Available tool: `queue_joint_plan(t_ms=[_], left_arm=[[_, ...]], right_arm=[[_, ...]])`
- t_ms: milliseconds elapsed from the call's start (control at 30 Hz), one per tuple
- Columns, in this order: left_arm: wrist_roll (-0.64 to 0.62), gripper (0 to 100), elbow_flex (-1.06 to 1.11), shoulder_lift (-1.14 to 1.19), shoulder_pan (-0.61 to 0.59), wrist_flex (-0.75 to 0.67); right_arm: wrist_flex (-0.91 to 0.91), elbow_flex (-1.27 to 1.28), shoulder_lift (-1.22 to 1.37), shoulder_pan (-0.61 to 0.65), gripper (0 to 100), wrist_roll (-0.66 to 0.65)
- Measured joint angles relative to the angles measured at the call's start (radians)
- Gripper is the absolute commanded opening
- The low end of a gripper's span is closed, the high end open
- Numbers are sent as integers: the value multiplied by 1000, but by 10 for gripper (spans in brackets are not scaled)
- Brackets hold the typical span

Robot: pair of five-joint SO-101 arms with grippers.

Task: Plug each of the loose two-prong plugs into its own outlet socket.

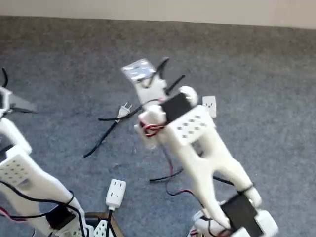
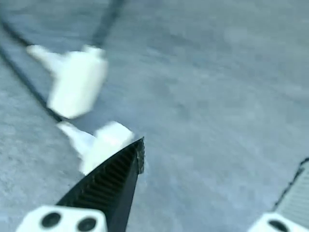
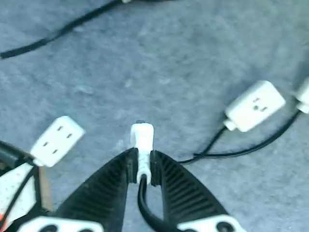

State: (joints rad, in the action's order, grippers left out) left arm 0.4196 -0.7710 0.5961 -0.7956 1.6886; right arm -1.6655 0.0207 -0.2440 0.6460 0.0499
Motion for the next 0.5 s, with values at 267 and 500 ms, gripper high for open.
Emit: queue_joint_plan(t_ms=[267, 500], left_arm=[[-6, 421, 129, -126, 198, 84], [20, 418, 526, -425, 394, 84]], right_arm=[[404, 531, -425, -135, 4, -112], [718, 1128, -795, -143, 4, -186]])
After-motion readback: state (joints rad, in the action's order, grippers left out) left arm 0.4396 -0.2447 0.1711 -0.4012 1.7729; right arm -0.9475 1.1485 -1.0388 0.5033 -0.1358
